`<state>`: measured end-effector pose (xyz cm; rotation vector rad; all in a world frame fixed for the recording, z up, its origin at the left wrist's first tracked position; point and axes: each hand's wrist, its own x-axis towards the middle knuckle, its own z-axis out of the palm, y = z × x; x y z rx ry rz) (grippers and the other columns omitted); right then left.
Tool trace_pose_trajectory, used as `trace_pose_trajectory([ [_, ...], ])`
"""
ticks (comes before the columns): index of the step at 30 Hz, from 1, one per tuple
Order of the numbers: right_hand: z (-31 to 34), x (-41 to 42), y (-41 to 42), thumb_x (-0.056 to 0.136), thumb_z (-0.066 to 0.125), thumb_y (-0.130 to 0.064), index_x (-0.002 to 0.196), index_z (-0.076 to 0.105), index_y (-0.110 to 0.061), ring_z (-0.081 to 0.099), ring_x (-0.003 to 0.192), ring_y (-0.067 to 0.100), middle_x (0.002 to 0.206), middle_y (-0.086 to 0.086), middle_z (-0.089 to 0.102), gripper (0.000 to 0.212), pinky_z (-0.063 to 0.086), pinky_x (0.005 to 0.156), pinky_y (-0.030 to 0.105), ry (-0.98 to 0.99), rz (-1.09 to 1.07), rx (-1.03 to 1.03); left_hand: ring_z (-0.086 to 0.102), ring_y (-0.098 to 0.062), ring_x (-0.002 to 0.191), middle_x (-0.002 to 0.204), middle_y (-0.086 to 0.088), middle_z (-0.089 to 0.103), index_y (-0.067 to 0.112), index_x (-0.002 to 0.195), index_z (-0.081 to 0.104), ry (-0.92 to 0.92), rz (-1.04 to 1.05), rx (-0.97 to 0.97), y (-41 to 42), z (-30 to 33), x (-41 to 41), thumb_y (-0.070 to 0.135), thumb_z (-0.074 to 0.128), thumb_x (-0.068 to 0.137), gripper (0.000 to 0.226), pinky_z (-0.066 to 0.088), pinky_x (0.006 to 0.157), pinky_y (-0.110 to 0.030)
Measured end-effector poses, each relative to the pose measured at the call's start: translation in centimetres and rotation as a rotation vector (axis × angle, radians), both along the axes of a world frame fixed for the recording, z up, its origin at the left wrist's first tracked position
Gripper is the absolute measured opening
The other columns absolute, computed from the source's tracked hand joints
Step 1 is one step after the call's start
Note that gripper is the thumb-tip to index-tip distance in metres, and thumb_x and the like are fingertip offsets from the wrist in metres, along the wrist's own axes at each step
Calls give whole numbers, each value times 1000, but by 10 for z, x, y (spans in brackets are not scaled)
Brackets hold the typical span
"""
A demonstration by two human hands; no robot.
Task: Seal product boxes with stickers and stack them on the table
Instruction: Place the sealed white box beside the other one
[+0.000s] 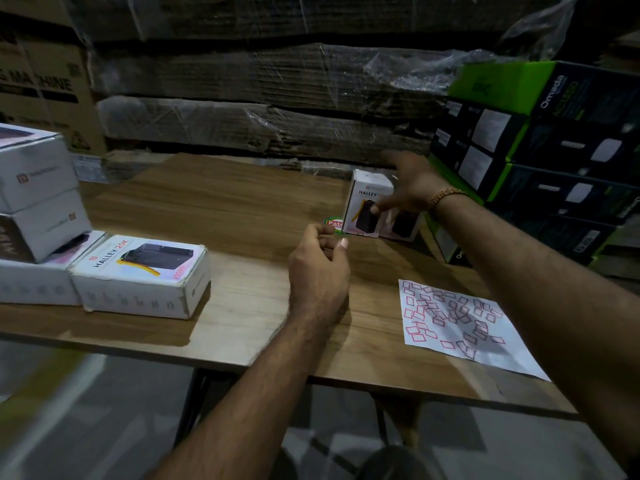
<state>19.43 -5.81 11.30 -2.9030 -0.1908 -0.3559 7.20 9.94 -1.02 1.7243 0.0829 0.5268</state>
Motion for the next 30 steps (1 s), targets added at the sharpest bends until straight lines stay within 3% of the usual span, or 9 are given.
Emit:
trace_pose_trajectory([
  [4, 10, -18, 9, 68, 96, -53, 155, 48, -19, 43, 146, 32, 157, 11, 48, 104, 43, 116, 44, -132, 39, 48, 61, 8, 85, 99, 14, 68, 27, 115, 63, 18, -4, 14, 1, 0, 1, 27, 69, 103, 13, 45, 66, -12],
  [7, 9, -27, 13, 72, 92, -55, 154, 49, -22, 44, 145, 32, 155, 10, 51, 98, 43, 117, 52, -186, 45, -19, 61, 7, 88, 101, 14, 67, 27, 120, 62, 30, -19, 1, 1, 1, -1, 27, 68, 104, 16, 44, 67, -13],
  [10, 4, -24, 13, 76, 91, -51, 158, 44, -23, 37, 149, 34, 159, 11, 45, 99, 32, 123, 53, -139, 22, -150, 59, 7, 89, 101, 16, 65, 27, 122, 61, 31, -23, -4, 1, 0, -2, 26, 67, 105, 19, 45, 68, -14],
  [15, -1, -11, 13, 69, 97, -44, 160, 40, -28, 42, 147, 35, 158, 8, 48, 109, 35, 121, 56, -9, -24, -284, 61, 7, 84, 96, 15, 67, 25, 118, 64, -2, 2, 4, 1, 0, -3, 24, 68, 104, 15, 50, 68, -12],
  [20, -8, 4, 9, 65, 101, -26, 147, 55, -24, 58, 129, 33, 140, 8, 60, 94, 53, 106, 54, 17, 3, -229, 62, 4, 86, 99, 13, 67, 27, 119, 64, 11, -17, 9, 0, 0, -3, 25, 67, 105, 15, 45, 65, -11],
  [25, -12, 12, 5, 65, 101, -21, 149, 54, -18, 56, 131, 34, 143, 12, 59, 96, 52, 107, 51, 1, 34, -226, 62, 5, 84, 96, 13, 68, 26, 115, 64, 10, -13, 12, 0, -1, 0, 25, 68, 104, 12, 47, 66, -12],
  [30, -12, 14, 3, 64, 101, -17, 144, 59, -16, 59, 128, 35, 139, 13, 62, 90, 54, 105, 50, -21, 53, -205, 62, 6, 81, 95, 14, 69, 25, 114, 65, 2, 2, 12, 0, -1, 0, 24, 69, 103, 12, 44, 60, -3],
])
